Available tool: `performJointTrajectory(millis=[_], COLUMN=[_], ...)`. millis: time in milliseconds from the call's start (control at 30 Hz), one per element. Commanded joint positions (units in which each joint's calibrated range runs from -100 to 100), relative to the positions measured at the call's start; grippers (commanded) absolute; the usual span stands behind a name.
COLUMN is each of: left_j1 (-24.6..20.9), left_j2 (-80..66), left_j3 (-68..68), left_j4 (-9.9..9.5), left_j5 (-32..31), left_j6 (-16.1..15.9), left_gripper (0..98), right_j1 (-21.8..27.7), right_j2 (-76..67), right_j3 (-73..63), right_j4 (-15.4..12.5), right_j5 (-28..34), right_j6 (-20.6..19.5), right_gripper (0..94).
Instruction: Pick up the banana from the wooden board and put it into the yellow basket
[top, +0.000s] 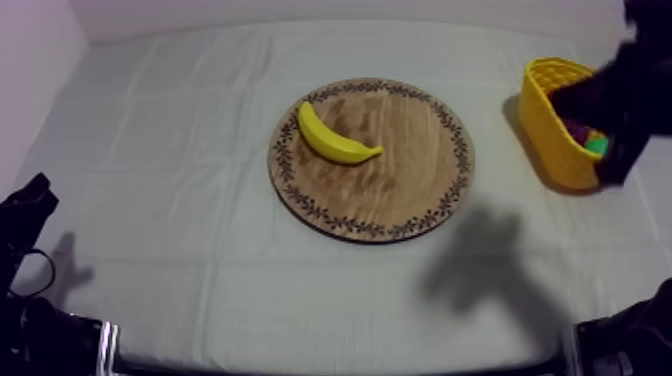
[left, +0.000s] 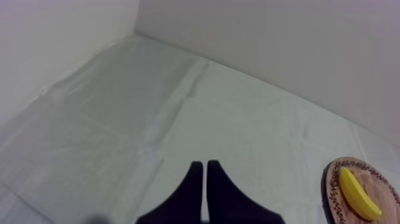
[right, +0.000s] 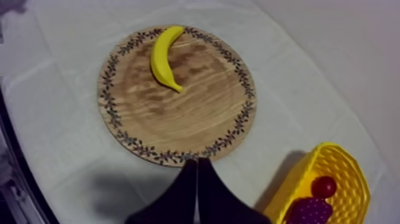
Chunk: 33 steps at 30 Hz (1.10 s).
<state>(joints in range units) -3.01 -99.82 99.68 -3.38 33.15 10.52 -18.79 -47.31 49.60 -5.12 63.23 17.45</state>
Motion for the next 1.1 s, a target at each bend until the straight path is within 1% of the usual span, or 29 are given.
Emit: performJointTrajectory(millis=[0, 100, 200, 267, 367, 467, 533, 767, 1067], left_j1=[0.0, 0.0, 0.0, 0.0, 0.0, 0.0, 0.0, 0.0, 0.0], left_j2=[0.0, 0.0, 0.0, 0.0, 0.0, 0.0, 0.0, 0.0, 0.0], left_j3=[0.0, 0.0, 0.0, 0.0, 0.0, 0.0, 0.0, 0.0, 0.0], left_j4=[0.04, 0.04, 0.04, 0.04, 0.04, 0.04, 0.04, 0.04, 0.04], left_j5=[0.0, 0.0, 0.0, 0.0, 0.0, 0.0, 0.0, 0.0, 0.0], left_j6=[0.0, 0.0, 0.0, 0.0, 0.0, 0.0, 0.0, 0.0, 0.0], left_gripper=[0.1, 0.1, 0.1, 0.1, 0.1, 0.1, 0.1, 0.1, 0.1], right_j1=[-0.6, -2.0, -3.5, -4.9, -7.3, -9.6, -10.8, -13.8, -14.5], right_j2=[11.5, 19.3, 26.4, 30.7, 36.5, 41.8, 45.1, 54.7, 60.6], right_j3=[-19.2, -29.5, -38.0, -42.5, -47.7, -51.3, -53.3, -60.1, -65.1], right_j4=[-0.1, 0.1, 1.1, 2.3, 5.1, 7.8, 8.6, 9.6, 10.0], right_j5=[9.2, 15.4, 19.5, 20.8, 21.6, 22.0, 22.7, 27.6, 30.2], right_j6=[-0.8, -0.6, -0.5, 0.0, 0.8, 0.3, -0.2, -2.1, -4.9], right_gripper=[0.7, 0.8, 0.9, 0.9, 0.9, 0.9, 0.9, 3.3, 10.2])
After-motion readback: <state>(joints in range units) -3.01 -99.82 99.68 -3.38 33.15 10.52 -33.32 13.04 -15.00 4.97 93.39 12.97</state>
